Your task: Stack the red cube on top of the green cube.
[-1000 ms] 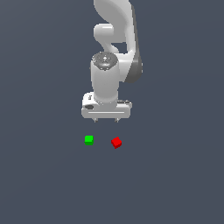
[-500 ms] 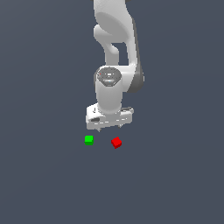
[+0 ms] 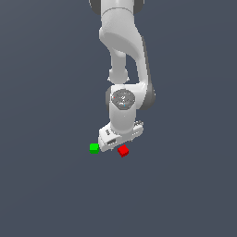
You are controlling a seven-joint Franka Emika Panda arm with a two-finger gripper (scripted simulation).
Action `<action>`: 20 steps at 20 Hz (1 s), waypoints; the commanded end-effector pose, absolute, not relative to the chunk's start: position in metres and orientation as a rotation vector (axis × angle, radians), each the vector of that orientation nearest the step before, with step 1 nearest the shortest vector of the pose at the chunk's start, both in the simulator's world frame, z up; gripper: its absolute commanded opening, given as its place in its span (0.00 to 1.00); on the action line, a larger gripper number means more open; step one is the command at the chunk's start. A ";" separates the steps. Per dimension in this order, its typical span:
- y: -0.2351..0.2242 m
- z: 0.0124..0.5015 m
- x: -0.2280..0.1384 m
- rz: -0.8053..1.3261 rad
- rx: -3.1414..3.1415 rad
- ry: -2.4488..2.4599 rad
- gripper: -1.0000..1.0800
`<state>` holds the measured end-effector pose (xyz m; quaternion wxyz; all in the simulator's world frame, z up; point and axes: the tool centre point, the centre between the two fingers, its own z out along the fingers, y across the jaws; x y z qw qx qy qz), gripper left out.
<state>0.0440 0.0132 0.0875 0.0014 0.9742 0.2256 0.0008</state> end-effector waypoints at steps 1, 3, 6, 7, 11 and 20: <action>0.018 0.080 0.047 0.003 3.043 0.777 0.96; 0.021 0.076 0.049 0.002 3.034 0.815 0.96; 0.024 0.071 0.050 0.001 3.024 0.852 0.96; 0.024 0.071 0.050 0.001 3.022 0.859 0.96; 0.024 0.070 0.050 0.000 3.023 0.856 0.96; 0.025 0.036 0.049 0.000 3.021 0.863 0.96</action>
